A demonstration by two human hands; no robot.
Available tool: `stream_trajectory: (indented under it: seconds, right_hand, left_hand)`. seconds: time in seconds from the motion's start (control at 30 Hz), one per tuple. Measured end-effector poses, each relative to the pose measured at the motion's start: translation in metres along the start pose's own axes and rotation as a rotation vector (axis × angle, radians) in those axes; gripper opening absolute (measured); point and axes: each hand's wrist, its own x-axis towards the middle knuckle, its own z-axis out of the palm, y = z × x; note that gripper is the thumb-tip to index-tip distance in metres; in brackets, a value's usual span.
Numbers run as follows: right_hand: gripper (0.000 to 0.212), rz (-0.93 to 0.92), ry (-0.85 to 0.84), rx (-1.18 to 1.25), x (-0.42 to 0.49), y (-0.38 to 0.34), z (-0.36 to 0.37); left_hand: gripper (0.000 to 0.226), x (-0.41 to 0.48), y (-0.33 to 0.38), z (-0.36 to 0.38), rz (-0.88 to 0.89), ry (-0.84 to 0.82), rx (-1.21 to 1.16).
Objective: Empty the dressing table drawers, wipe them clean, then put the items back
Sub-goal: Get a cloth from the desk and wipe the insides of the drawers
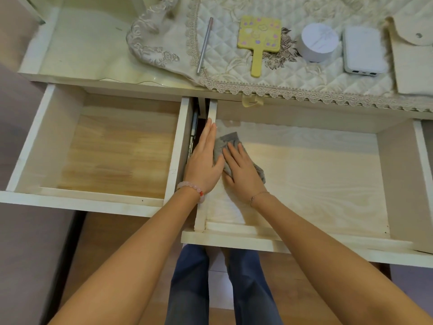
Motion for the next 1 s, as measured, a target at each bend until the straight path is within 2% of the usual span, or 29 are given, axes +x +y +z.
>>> stream_trajectory:
  seconds: [0.27, 0.47, 0.7, 0.87, 1.0]
  right_hand:
    - [0.053, -0.012, 0.055, 0.023, -0.023, 0.031, -0.016]
    - [0.051, 0.069, 0.065, 0.056, -0.039, 0.068, -0.033]
    - [0.054, 0.296, 0.090, 0.061, -0.077, 0.139, -0.078]
    - [0.055, 0.567, 0.120, 0.035, -0.133, 0.206, -0.110]
    - [0.056, 0.654, 0.098, 0.046, -0.150, 0.216, -0.113]
  left_hand:
    - [0.059, -0.001, 0.002, 0.000, -0.005, 0.013, 0.009]
    - [0.052, -0.001, 0.003, 0.000, -0.031, 0.016, 0.012]
    - [0.054, -0.003, 0.007, 0.000, -0.036, 0.021, 0.098]
    - [0.054, -0.003, 0.010, 0.001, -0.042, 0.039, 0.105]
    - [0.053, -0.003, 0.010, 0.000, -0.048, 0.055, 0.079]
